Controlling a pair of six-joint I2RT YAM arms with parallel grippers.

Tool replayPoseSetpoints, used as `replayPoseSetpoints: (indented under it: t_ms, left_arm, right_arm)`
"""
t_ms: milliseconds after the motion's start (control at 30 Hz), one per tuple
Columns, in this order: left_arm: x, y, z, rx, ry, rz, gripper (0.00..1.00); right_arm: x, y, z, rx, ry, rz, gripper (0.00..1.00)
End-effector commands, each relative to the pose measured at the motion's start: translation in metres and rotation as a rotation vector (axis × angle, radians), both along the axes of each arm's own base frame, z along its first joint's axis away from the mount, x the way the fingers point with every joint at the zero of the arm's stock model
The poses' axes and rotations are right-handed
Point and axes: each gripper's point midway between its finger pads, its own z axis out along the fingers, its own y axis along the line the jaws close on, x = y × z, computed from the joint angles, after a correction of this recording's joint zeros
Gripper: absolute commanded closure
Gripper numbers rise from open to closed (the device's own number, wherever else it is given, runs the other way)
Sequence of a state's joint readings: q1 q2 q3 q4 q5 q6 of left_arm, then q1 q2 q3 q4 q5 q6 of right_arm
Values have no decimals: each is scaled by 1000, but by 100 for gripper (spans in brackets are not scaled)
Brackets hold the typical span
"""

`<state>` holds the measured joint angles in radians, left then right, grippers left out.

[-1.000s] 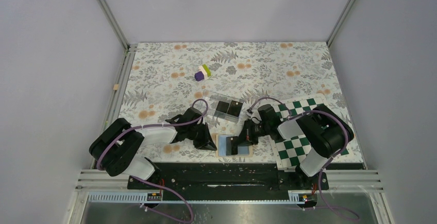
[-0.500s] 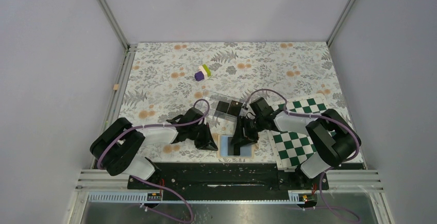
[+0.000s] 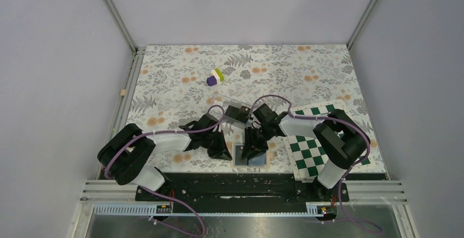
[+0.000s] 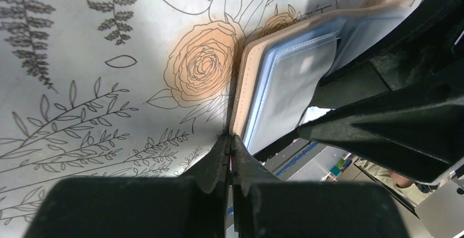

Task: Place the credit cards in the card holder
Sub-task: Insert the credit card into the card holder.

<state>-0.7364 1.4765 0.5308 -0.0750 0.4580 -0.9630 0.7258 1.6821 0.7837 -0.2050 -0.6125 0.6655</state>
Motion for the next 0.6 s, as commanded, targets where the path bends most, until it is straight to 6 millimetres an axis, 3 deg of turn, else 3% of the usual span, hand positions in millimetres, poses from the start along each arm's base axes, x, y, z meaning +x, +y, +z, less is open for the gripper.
replayPoseSetpoints:
  t_ms: [0,133,267,367,467,567]
  left_arm:
    - [9,-11,6,-13,-54,-13,98]
    - [11,-11,14,-21,-82,-11,92]
    - [17,-5,29,-12,-138,17,76]
    - [21,-5,44,-36,-185,42,70]
    - [25,-14,61,-123,-223,53,67]
    - [28,-26,72,-206,-229,49,66]
  right_arm:
    - [-3,17,6,19,-6,35,61]
    - [-6,11,9,16,-21,23,59]
    - [-7,-1,13,-24,-67,20,50]
    - [-7,-12,15,-61,-104,20,44]
    - [-7,-16,15,-72,-129,14,44]
    - [-7,-18,12,-82,-124,18,50]
